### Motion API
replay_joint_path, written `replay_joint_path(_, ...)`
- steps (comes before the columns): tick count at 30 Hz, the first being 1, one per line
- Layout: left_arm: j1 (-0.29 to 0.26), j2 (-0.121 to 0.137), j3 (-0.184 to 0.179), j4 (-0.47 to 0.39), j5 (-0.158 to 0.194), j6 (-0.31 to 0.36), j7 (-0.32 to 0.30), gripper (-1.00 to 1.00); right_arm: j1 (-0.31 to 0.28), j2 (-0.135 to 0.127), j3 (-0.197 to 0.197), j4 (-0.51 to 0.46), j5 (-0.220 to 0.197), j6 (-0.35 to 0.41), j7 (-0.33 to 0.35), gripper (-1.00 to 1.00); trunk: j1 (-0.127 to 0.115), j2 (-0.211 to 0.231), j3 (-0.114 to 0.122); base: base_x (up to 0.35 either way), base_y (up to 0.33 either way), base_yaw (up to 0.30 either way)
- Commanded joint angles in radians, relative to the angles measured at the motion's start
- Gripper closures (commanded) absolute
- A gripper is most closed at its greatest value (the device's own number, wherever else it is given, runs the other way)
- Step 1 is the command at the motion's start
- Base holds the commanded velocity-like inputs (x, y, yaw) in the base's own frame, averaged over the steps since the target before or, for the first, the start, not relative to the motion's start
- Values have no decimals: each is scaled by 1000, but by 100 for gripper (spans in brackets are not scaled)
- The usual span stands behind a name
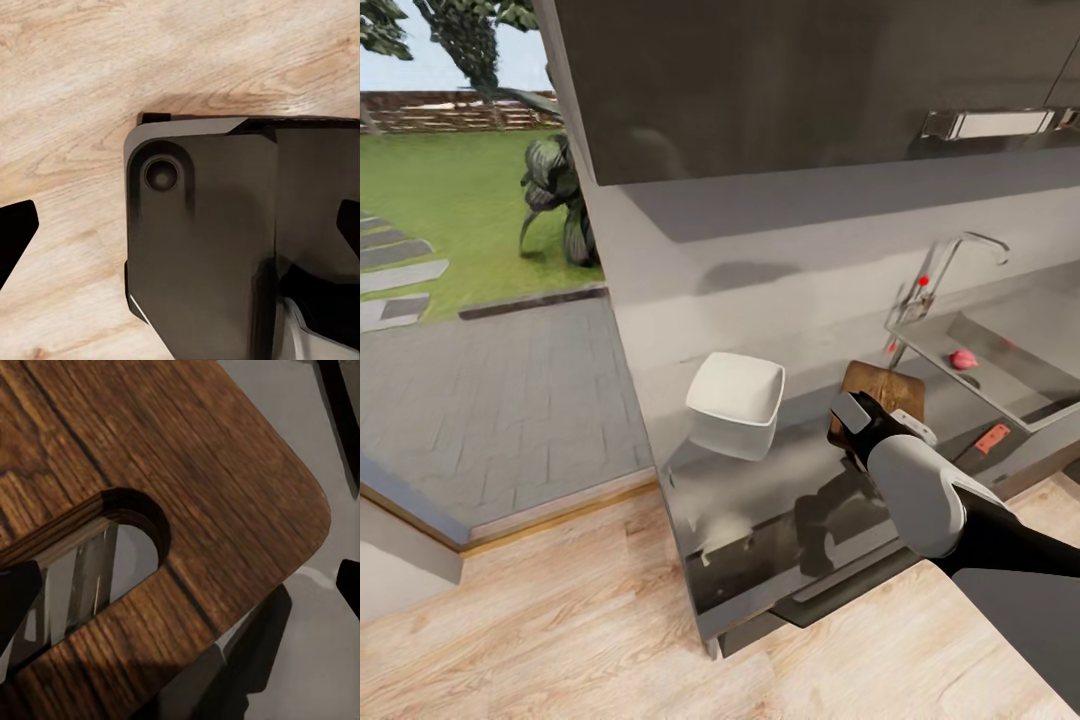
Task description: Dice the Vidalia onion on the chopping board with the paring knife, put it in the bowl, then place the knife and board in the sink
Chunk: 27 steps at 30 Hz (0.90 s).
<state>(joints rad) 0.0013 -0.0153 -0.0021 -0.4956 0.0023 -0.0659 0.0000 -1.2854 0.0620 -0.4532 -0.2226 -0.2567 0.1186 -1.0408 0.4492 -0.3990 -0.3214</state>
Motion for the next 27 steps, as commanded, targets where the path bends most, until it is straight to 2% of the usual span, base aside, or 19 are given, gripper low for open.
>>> replay_joint_path(1, 0, 0, 0, -1, 0, -2, 0, -100, 1, -1, -5, -1, -8, 18, -7, -100, 1, -1, -2, 0, 0, 0)
replay_joint_path(21, 0, 0, 0, -1, 0, -2, 0, -100, 1, -1, -5, 0, -4, 19, 15, -100, 1, -1, -3, 0, 0, 0)
replay_joint_path(22, 0, 0, 0, -1, 0, -2, 0, -100, 1, -1, -5, 0, -4, 19, 15, 100, 1, -1, -3, 0, 0, 0)
replay_joint_path(27, 0, 0, 0, -1, 0, -2, 0, -100, 1, -1, -6, -1, -5, 21, 14, 100, 1, -1, -3, 0, 0, 0)
